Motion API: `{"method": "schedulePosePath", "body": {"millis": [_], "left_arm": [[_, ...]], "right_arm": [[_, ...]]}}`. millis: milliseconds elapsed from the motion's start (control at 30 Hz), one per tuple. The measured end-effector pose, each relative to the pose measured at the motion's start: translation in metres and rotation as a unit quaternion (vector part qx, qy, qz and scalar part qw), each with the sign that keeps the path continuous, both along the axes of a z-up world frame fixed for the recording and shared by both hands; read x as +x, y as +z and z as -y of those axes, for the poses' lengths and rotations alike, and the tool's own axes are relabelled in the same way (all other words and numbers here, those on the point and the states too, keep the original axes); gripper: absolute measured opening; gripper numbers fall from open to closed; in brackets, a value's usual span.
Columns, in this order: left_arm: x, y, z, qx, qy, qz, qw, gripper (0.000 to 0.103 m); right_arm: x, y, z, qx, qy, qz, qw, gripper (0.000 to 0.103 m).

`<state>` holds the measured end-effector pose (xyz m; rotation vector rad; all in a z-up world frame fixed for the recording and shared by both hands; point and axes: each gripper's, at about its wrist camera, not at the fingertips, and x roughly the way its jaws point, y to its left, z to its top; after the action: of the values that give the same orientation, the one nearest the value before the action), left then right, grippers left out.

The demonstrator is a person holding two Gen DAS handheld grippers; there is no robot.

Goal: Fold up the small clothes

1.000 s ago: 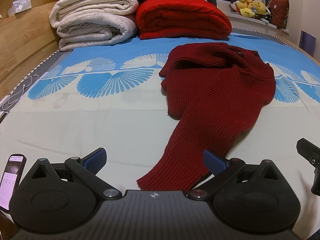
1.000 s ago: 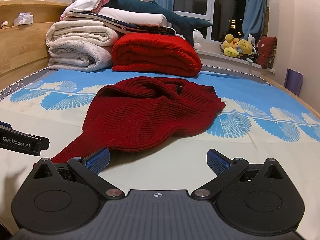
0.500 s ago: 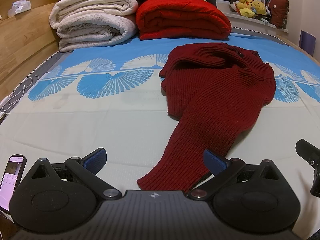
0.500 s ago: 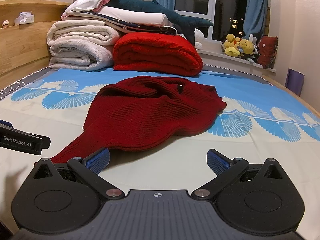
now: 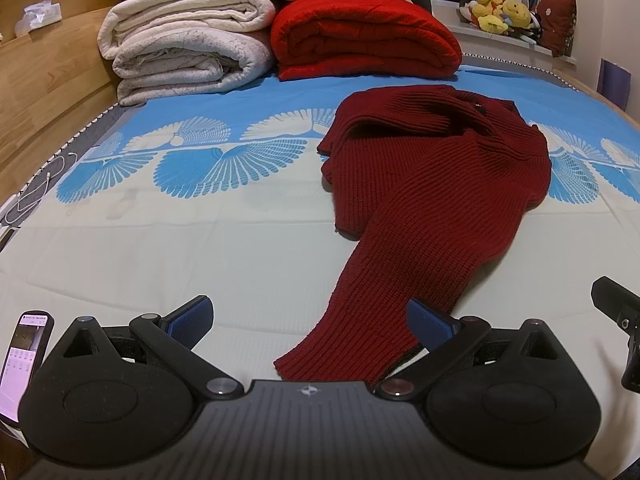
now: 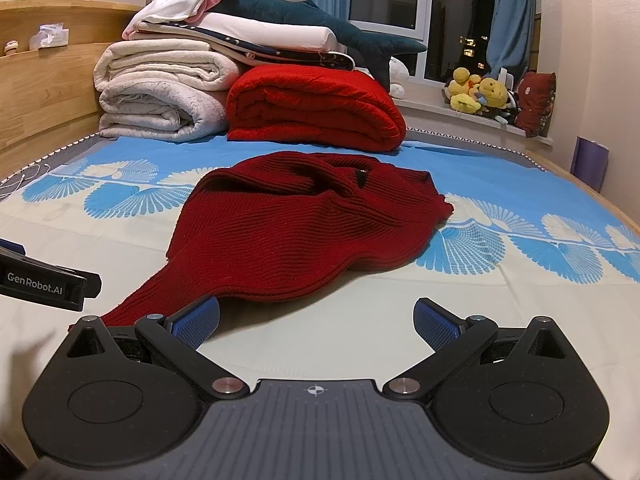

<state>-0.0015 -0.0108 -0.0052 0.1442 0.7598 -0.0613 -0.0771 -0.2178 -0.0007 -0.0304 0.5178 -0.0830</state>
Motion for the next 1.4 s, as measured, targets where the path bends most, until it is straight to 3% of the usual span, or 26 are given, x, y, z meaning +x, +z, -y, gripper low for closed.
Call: {"method": "schedulePosePath", "body": {"millis": [533, 700, 867, 967, 1133, 1267, 1300, 1333, 1367, 1400], "left_arm": [[0.004, 0.001, -0.002, -0.004, 0.003, -0.001, 1.0, 0.103], [0.021, 0.007, -0.026, -0.018, 0.06, 0.006, 0.998, 0.103], [0.037, 0.018, -0.07, -0.031, 0.146, 0.014, 0.9887, 0.103], [0.042, 0.024, -0.096, -0.04, 0.183, 0.014, 0.9822, 0.103], [0.048, 0.024, -0.129, -0.023, 0.235, -0.007, 0.9718, 0.103], [0.052, 0.02, -0.148, -0.029, 0.262, -0.028, 0.9641, 0.103], [0.053, 0.019, -0.153, -0.032, 0.268, -0.035, 0.9623, 0.103], [0.055, 0.017, -0.156, -0.036, 0.271, -0.041, 0.9611, 0.103], [0.056, 0.016, -0.159, -0.04, 0.271, -0.047, 0.9605, 0.103], [0.057, 0.014, -0.16, -0.044, 0.271, -0.053, 0.9602, 0.103]], "right_arm": [[0.004, -0.001, 0.001, 0.007, 0.0, -0.005, 1.0, 0.102], [0.02, 0.002, -0.001, 0.01, 0.013, -0.003, 1.0, 0.102], [0.066, 0.007, -0.019, 0.105, 0.05, -0.031, 0.993, 0.102], [0.107, 0.003, -0.048, 0.128, 0.066, -0.036, 0.989, 0.102], [0.176, -0.02, -0.109, 0.109, 0.058, -0.038, 0.992, 0.102], [0.221, -0.051, -0.153, 0.039, 0.041, -0.075, 0.996, 0.101], [0.228, -0.057, -0.159, 0.012, 0.032, -0.071, 0.997, 0.099], [0.232, -0.062, -0.164, -0.021, 0.016, -0.062, 0.998, 0.077], [0.236, -0.064, -0.162, -0.039, -0.006, -0.061, 0.997, 0.027], [0.237, -0.061, -0.149, -0.007, -0.021, -0.07, 0.997, 0.006]]}}
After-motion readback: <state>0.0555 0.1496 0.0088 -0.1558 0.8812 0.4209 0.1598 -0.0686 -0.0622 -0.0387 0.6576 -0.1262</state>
